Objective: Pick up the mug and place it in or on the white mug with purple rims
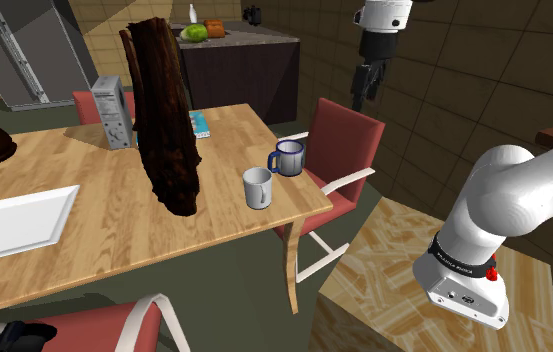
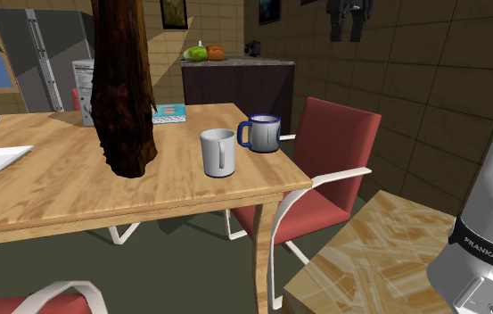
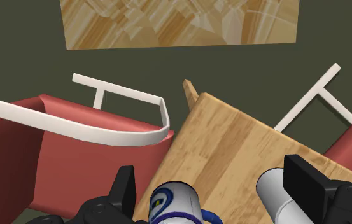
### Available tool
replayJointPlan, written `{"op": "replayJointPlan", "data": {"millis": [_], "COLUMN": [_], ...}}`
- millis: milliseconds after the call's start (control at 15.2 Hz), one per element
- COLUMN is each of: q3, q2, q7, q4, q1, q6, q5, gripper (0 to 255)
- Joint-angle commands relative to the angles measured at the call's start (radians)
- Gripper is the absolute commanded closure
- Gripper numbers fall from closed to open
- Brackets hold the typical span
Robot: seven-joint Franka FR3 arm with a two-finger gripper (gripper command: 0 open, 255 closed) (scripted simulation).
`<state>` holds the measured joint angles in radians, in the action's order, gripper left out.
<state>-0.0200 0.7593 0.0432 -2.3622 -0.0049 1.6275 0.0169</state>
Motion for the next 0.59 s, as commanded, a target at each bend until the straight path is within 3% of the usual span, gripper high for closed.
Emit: {"op": "replayJointPlan", "data": {"millis": [0, 528], "q3": [0.0, 0.074], "q2": [0.0, -0.178], "q7": [0.0, -0.11], "q4": [0.0, -0.062], "q1": [0.0, 0.027], "q6": [0.0, 0.263], "q5": [0.0, -0.065], "gripper": [0, 0]}}
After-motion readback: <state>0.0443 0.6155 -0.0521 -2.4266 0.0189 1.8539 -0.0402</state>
